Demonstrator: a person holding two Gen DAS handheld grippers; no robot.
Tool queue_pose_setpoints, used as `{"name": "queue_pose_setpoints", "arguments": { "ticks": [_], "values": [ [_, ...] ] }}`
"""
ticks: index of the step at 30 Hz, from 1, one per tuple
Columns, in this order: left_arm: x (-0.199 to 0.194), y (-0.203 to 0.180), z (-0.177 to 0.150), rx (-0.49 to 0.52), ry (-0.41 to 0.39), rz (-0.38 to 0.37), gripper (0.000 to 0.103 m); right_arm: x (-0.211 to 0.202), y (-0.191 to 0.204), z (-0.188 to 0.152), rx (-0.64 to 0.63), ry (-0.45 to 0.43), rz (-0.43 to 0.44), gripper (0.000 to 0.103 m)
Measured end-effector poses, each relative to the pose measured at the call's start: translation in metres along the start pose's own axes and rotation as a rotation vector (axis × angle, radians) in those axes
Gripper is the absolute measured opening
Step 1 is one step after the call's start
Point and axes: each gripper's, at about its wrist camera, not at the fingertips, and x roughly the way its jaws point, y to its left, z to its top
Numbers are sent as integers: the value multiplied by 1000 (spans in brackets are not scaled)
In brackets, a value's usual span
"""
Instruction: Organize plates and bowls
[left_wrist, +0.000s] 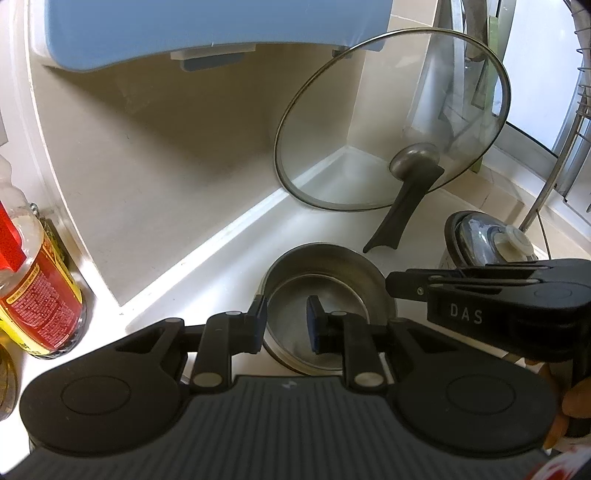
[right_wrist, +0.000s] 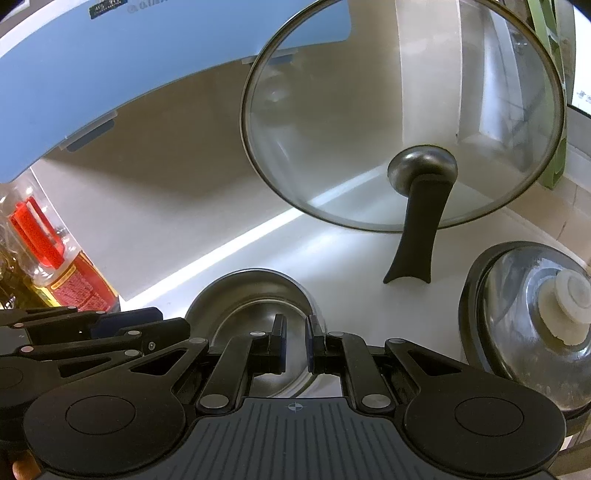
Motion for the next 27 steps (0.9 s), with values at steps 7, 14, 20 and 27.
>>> {"name": "queue_pose_setpoints", "arguments": {
  "ticks": [7,14,20,27],
  "values": [
    [-5,1,0,-2,-9,1,20,-2,1,-1,1,-1,2,11],
    [-9,5,0,-12,-17,-1,22,-4,3,-2,1,-4,4,11],
    [-11,9,0,-20,-24,3,25,-6,2,-3,8,-6,5,12],
    [-11,14,-2,-28,-31,11,40,-4,-2,-5,21,-2,-5,42]
  ]
}}
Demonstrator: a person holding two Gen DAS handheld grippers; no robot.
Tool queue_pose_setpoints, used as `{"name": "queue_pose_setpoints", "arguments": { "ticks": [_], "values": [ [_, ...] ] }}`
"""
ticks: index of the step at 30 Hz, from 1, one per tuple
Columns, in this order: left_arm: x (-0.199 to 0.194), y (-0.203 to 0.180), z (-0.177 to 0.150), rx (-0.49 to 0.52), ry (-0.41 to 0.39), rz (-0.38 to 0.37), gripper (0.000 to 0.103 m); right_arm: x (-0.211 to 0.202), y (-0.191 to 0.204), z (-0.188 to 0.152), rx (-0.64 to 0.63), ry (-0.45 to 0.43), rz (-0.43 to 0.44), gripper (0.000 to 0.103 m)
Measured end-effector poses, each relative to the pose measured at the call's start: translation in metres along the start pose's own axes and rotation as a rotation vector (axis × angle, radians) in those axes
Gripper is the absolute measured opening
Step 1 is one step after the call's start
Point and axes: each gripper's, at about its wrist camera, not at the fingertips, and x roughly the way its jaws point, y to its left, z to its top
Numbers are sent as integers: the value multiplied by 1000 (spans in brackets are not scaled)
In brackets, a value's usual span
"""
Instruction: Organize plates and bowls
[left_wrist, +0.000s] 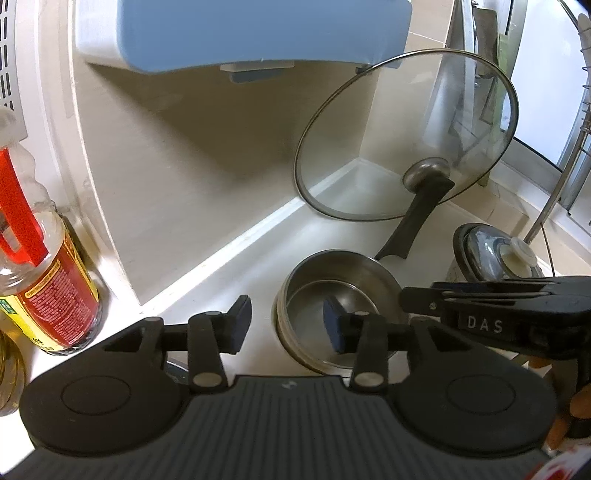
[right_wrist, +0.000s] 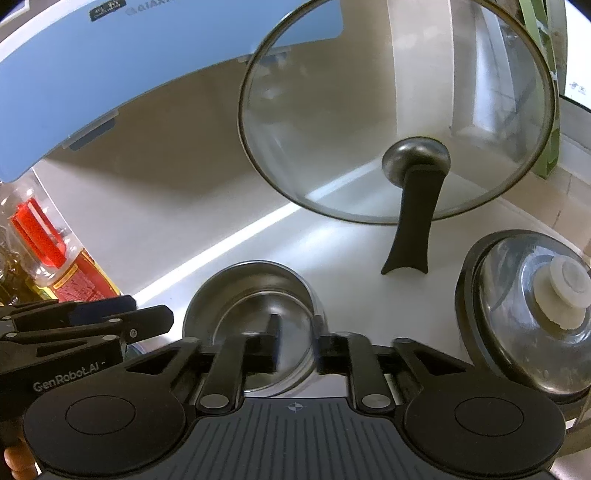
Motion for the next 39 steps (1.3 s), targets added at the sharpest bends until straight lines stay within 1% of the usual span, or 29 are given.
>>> {"name": "queue_pose_setpoints", "arguments": {
  "ticks": [2,4,11,18,19,20,21,22,24,26,28,29,33,36,39],
  "values": [
    [2,1,0,-5,0,4,43,0,-1,0,3,-22,-5,55],
    [6,2,-1,-11,6,4,45,2,-2,0,2,-22,-9,56],
    [25,0,0,-25,56,-19,45,26,-5,0,2,15,-20,56],
    [45,-1,-1,-29,99,-4,44,51,-8,-2,-18,72,-48,55],
    [48,0,-1,-34,108,-6,42,54,-8,-2,-20,80,-51,54],
    [51,0,-1,-37,115,-10,42,58,-9,-2,-22,90,-53,51],
    [54,0,-1,-40,123,-13,42,61,-10,-2,-21,100,-52,45],
    [57,0,-1,-41,130,-13,39,64,-12,-1,-19,109,-43,41],
    [62,0,-1,-42,145,-18,34,69,-14,-1,-15,130,-35,27],
    [66,1,-2,-50,163,-31,32,71,-15,0,-22,129,-38,26],
    [68,0,-2,-45,164,-23,30,72,-16,1,-27,135,-41,24],
    [68,0,-2,-43,164,-21,30,72,-16,2,-28,129,-43,21],
    [67,0,-3,-36,166,-19,28,71,-15,2,-44,139,-51,20],
    [65,-1,-4,-36,168,-40,20,70,-12,0,-65,145,-65,19],
    [64,-2,-6,-30,170,-40,21,70,-11,-2,-72,157,-66,19]
  ]
}}
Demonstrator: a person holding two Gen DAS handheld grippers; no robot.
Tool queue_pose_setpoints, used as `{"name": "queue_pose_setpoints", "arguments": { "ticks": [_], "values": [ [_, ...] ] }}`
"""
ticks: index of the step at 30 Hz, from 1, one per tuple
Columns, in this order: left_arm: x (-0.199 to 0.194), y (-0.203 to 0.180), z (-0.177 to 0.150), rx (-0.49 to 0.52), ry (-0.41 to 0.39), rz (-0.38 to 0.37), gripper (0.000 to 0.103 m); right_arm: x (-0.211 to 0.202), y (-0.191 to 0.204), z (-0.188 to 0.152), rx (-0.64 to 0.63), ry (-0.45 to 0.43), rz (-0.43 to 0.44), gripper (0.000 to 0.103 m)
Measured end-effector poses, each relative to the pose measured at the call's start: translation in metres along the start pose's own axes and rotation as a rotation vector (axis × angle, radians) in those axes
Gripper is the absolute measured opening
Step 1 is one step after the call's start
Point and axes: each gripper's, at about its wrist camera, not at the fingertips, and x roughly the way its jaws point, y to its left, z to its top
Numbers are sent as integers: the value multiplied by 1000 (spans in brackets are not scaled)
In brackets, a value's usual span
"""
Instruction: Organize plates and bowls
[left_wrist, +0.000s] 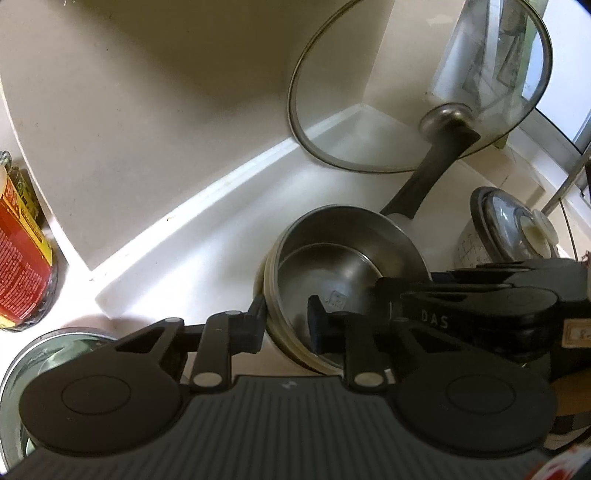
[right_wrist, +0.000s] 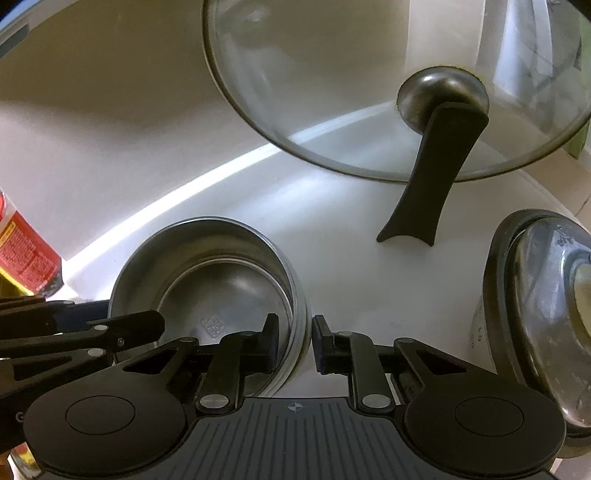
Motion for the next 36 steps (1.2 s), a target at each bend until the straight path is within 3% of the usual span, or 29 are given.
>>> {"name": "queue_pose_setpoints", "arguments": {
  "ticks": [11,36],
  "values": [
    [-16,-4,-22,-1,12,-27,21,-9,3,-17,-56,30,-1,19],
    [-87,-24,-109,51,109,-126,21,-78,10,-124,-45,72,56,20]
  ]
}}
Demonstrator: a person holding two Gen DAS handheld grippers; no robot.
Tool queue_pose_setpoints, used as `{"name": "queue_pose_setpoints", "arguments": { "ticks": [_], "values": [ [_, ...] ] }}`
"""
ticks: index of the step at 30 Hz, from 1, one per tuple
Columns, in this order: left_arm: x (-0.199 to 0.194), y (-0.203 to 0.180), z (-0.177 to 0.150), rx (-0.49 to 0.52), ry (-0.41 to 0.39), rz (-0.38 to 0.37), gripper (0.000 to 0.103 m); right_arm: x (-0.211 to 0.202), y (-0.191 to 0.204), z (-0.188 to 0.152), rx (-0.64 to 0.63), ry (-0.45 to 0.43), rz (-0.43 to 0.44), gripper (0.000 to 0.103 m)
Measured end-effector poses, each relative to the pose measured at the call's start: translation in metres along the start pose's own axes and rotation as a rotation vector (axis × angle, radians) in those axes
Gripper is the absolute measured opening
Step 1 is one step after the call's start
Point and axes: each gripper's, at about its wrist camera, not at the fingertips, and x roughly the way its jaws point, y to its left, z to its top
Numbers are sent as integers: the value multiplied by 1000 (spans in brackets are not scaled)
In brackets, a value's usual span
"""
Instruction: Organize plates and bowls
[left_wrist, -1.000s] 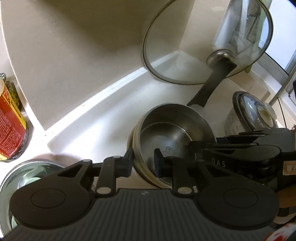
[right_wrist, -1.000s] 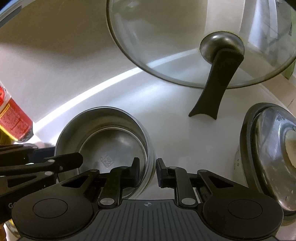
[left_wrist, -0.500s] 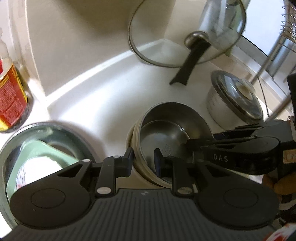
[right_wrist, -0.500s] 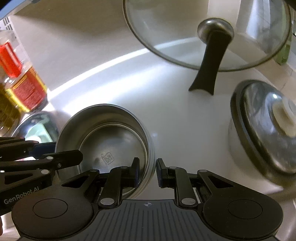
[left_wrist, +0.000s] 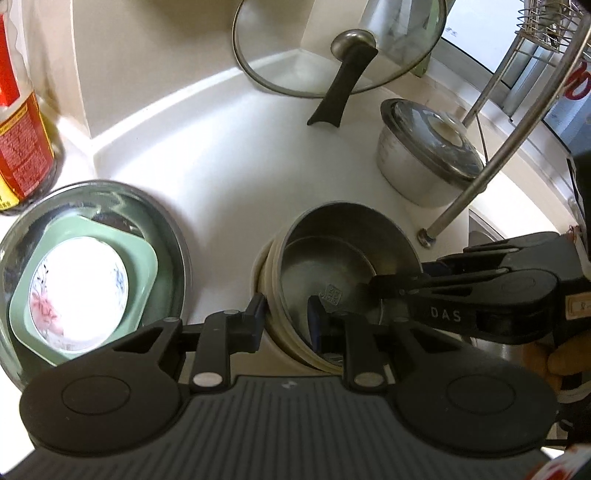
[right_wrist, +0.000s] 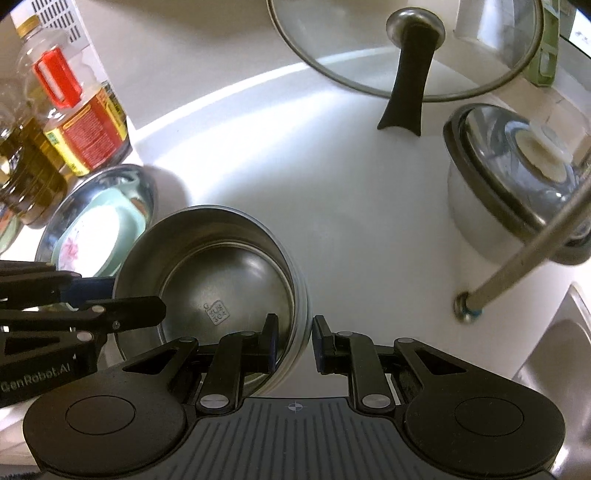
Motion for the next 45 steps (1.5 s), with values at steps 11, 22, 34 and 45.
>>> {"name": "queue_pose_setpoints", "arguments": {
  "ticks": [11,22,34,45],
  "values": [
    [7,7,23,-24,118,-24,22,1,-2,6,19,29,27,21],
    [3,21,30,-53,199,-2,39,1,-13,12,46,52,71,22],
    [26,19,30,-85,250,-1,27,6,-10,15,46,53,68,24],
    [30,6,32,-31,246,21,22,5,-9,14,30,53,57,18]
  ]
}}
